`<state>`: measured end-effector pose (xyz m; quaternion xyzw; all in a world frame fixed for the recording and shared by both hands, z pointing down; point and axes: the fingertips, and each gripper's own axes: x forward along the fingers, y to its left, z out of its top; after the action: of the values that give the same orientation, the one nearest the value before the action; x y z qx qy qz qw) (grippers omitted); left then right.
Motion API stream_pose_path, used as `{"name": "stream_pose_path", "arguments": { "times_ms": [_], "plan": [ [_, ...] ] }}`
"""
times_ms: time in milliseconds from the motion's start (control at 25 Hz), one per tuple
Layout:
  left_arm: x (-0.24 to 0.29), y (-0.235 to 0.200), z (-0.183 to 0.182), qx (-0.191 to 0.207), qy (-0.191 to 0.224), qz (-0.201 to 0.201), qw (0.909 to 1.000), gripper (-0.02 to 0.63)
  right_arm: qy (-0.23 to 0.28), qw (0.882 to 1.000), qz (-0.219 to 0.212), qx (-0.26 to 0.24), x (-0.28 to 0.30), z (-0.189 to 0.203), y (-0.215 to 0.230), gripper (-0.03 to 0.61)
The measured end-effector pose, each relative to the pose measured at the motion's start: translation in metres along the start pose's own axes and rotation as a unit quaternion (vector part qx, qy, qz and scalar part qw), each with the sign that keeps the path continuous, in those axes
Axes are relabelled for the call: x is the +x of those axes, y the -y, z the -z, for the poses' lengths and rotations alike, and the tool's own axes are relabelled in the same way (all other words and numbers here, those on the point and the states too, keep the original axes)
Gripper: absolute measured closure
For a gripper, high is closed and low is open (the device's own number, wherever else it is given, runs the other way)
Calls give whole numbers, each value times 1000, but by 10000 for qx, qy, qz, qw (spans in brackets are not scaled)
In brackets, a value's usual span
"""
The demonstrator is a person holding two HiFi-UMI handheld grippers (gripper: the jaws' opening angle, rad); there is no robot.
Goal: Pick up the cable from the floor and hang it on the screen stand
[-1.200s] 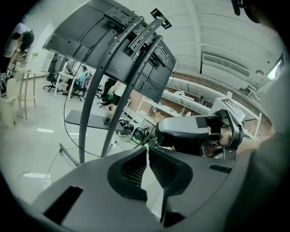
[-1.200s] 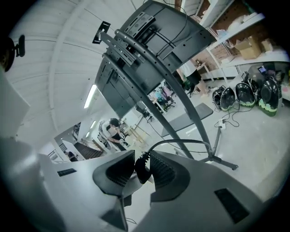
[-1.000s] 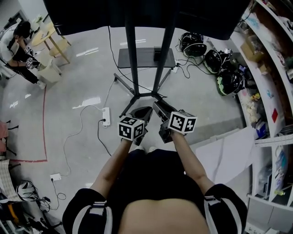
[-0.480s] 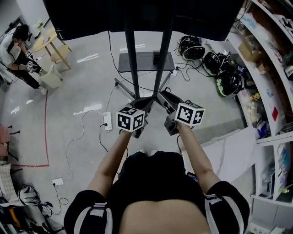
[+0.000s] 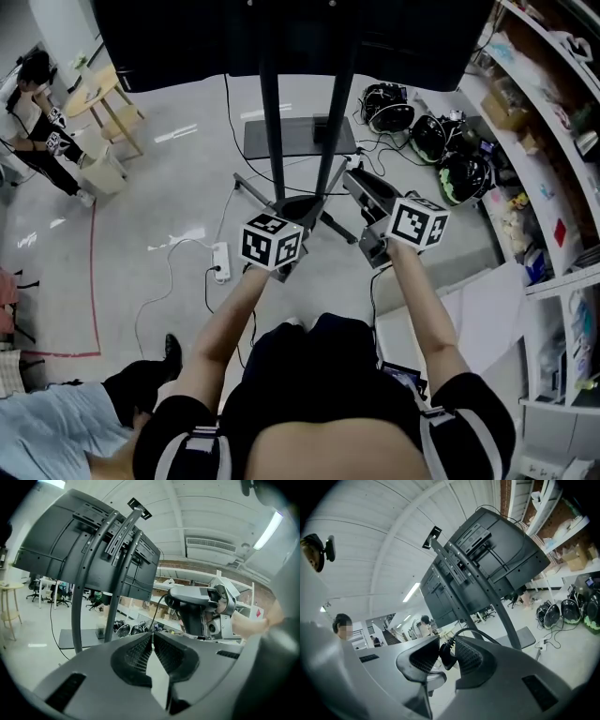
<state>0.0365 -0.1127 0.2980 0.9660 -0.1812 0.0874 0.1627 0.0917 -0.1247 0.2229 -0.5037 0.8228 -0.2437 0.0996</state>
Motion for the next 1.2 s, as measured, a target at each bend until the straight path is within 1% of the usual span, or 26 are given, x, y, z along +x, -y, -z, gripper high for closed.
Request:
{"name": "stream_pose_path", "arguments": {
  "times_ms": [240, 400, 480, 600, 720, 840, 960, 1200],
  "plan": [
    [6, 11, -10, -105, 12, 233, 9997, 591, 166, 9998, 64, -58, -14, -36, -4, 462],
    [18, 19, -22, -56, 24, 341, 9994, 591, 290, 9989, 78, -359, -20, -77, -3, 462],
    [24, 21, -30, -27, 28, 441, 9990, 591, 354, 9981, 18, -513, -21, -98, -2, 462],
    [32, 18, -48, 83, 72, 511, 9986, 591, 414, 9963, 1, -748, -18, -130, 0, 462],
    [45, 11, -67, 115, 137, 515, 9985, 591, 429, 9952, 32, -885, -12, -153, 7, 462],
    [59, 3, -91, 132, 267, 494, 9983, 591, 449, 9949, -25, -902, 1, -170, 15, 462],
    [75, -2, -111, 104, 380, 504, 9980, 591, 469, 9948, -174, -885, 14, -182, 19, 462],
    [108, -9, -128, 136, 396, 478, 9980, 591, 463, 9945, -241, -908, 31, -204, 41, 462]
  ]
}}
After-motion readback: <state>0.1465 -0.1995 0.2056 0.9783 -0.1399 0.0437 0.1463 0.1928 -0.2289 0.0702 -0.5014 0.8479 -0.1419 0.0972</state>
